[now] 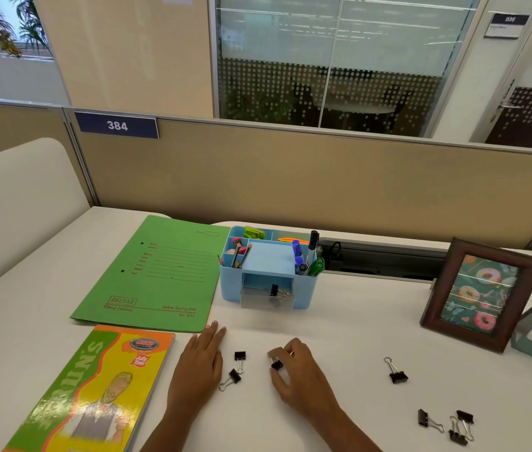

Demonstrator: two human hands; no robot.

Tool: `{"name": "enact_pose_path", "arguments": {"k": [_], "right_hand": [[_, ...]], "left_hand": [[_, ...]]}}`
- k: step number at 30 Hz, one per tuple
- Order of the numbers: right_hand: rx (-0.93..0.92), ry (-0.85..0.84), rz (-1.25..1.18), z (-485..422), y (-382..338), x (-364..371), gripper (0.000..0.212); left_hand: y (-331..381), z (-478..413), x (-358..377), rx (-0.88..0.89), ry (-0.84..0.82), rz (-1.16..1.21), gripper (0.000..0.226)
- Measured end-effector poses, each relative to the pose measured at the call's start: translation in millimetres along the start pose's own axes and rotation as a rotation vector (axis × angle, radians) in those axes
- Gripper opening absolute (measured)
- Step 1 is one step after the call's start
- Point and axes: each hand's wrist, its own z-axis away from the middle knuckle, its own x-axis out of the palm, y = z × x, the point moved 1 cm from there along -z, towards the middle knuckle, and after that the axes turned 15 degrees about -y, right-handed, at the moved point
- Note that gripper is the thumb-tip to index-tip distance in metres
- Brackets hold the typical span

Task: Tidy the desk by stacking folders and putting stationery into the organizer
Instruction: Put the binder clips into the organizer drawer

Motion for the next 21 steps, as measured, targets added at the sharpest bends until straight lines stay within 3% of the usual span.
{"name": "enact_pose_path", "arguments": {"k": [4, 12, 18, 21], "right_hand": [[-0.022, 0.049, -0.062, -7.7, -5.5, -12.4, 0.024], [-0.09, 0.345, -0.032, -59.8, -29.9, -76.8, 0.017], [0.031, 0.255, 0.05, -86.1, -22.7, -87.4, 0.023], [-0.076, 0.307, 0.113, -79.7, -29.4, -77.3, 0.016]], "left_hand": [[1.2, 1.1, -1.1, -0.002, 0.01, 0.003, 0.048], [0.7, 0.6, -0.5, 0.004, 0.019, -0.021, 0.048], [0.2, 0.0, 0.0, -0.004, 0.012, -0.026, 0.048], [-0.7, -0.4, 0.2, -0.003, 0.005, -0.02, 0.048]]}}
